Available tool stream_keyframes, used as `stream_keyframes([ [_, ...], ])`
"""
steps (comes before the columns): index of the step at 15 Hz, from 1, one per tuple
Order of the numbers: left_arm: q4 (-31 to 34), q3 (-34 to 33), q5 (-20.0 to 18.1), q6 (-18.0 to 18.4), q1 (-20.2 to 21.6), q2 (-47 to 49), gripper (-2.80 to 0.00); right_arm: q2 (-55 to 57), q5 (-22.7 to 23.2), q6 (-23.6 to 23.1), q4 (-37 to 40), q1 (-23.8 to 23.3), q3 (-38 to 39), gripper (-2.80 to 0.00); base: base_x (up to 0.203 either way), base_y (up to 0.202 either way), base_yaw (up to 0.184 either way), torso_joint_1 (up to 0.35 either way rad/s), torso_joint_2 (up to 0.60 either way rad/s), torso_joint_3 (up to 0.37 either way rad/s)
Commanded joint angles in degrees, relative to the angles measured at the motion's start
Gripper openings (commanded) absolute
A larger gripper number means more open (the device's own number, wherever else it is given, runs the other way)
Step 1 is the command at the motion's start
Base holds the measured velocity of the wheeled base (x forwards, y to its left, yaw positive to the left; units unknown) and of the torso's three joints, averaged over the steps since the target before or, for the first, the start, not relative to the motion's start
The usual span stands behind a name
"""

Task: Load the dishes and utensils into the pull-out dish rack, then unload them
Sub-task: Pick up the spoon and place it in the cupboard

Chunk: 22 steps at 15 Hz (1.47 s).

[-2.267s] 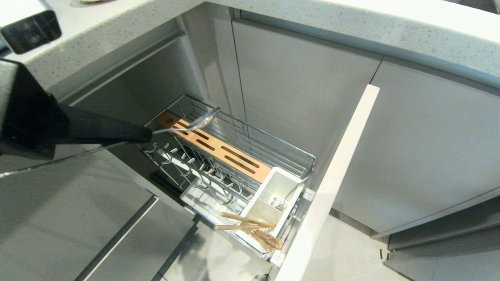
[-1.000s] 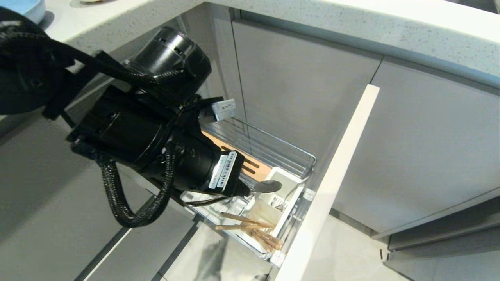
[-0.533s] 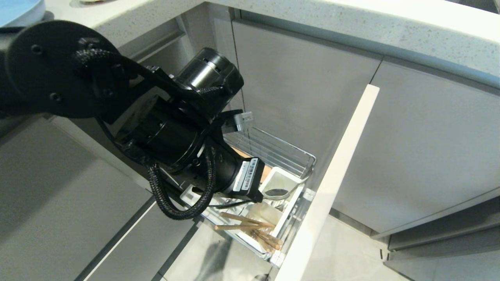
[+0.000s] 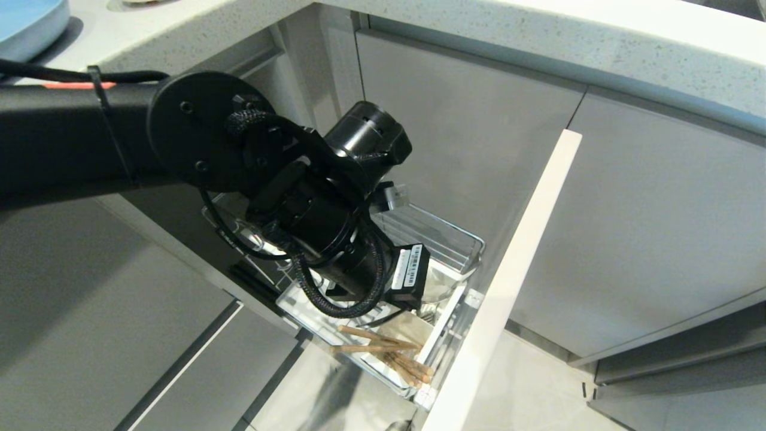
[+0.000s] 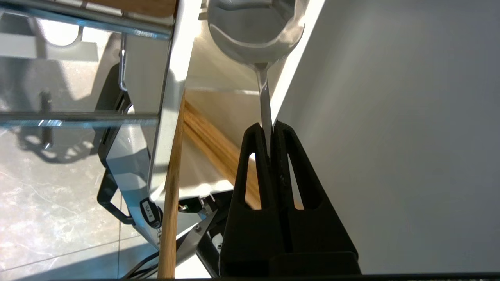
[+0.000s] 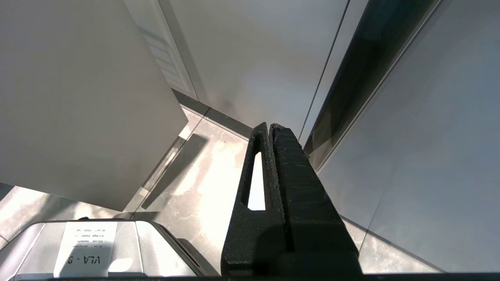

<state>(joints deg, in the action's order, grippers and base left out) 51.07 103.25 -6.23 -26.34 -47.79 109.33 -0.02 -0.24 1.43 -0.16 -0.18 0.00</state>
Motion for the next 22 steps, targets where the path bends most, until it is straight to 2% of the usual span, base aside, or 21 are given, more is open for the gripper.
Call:
stream_keyframes([
  [1,0.3,0.7,0.0,-0.2,0.1,2.3,-2.80,-0.2,0.0,0.0,0.0,0.0,0.1,-2.80,0.000,0.000,0.000,0.000,0.00,0.000],
  [17,0.9,2.7,-0.1,-0.8,0.7,5.4,-2.80,-0.2,0.0,0.0,0.0,0.0,0.1,-2.80,0.000,0.000,0.000,0.000,0.00,0.000],
  [18,1.5,3.0,-0.1,-0.7,0.7,5.4,0.00,-0.2,0.0,0.0,0.0,0.0,0.1,-2.80,0.000,0.000,0.000,0.000,0.00,0.000],
  [22,2.1,4.0,-0.1,-0.8,0.8,5.1,0.00,-0.2,0.0,0.1,0.0,0.0,0.1,-2.80,0.000,0.000,0.000,0.000,0.00,0.000],
])
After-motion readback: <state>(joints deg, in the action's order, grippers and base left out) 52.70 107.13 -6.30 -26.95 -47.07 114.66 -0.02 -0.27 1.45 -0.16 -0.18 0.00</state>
